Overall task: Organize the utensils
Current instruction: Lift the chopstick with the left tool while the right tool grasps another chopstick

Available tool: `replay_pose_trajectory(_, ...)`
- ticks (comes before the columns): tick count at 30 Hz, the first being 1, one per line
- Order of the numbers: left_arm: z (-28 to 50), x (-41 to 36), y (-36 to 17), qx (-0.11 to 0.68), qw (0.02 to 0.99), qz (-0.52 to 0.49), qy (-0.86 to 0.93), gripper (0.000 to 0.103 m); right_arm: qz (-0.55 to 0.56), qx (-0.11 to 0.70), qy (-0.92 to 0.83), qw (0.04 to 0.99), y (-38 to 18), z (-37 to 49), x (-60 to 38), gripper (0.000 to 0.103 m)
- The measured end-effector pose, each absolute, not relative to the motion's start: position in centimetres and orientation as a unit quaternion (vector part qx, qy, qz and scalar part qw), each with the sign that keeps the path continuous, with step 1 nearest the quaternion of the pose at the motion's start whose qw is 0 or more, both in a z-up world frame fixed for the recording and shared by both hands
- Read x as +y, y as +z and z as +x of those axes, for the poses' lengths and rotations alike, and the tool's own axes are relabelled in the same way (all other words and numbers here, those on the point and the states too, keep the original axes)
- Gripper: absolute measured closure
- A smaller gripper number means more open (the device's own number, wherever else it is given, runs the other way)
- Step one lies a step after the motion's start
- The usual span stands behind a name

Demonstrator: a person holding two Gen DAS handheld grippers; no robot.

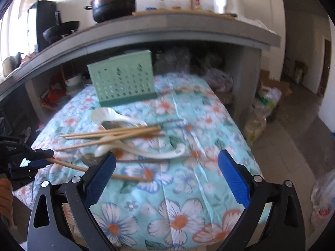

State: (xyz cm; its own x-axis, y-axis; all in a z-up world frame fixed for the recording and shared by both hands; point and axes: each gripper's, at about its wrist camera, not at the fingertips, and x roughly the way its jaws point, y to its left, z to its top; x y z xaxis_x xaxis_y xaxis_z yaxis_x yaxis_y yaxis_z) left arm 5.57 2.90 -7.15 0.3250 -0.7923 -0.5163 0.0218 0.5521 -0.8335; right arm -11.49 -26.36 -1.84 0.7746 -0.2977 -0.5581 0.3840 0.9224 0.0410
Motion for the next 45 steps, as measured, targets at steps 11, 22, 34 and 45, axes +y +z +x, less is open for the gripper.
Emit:
replay_pose_trajectory(11,6.1,13.1,0.4,0.375,0.81,-0.308,-0.329,0.098,-0.043,0.267,-0.051,0.961,-0.8,-7.5,-19.8,0.039)
replay_pose_trajectory(22,7.7,21.9,3.0,0.295,0.836,-0.362,-0.287,0.098,-0.247,0.33,0.048,0.91,-5.8,-2.0,-11.2,0.067)
replay_pose_trajectory(34,8.9,22.9,3.6,0.277,0.86,-0.346,-0.254,0.098,-0.389,0.322,0.03,0.862,-8.5,0.1,-7.2,0.087)
replay_pose_trajectory(45,9.1,21.1,5.4,0.265,0.875,-0.32,-0.249,0.098,-0.333,0.267,-0.022,0.904,-4.2,-0.9,-8.2,0.094)
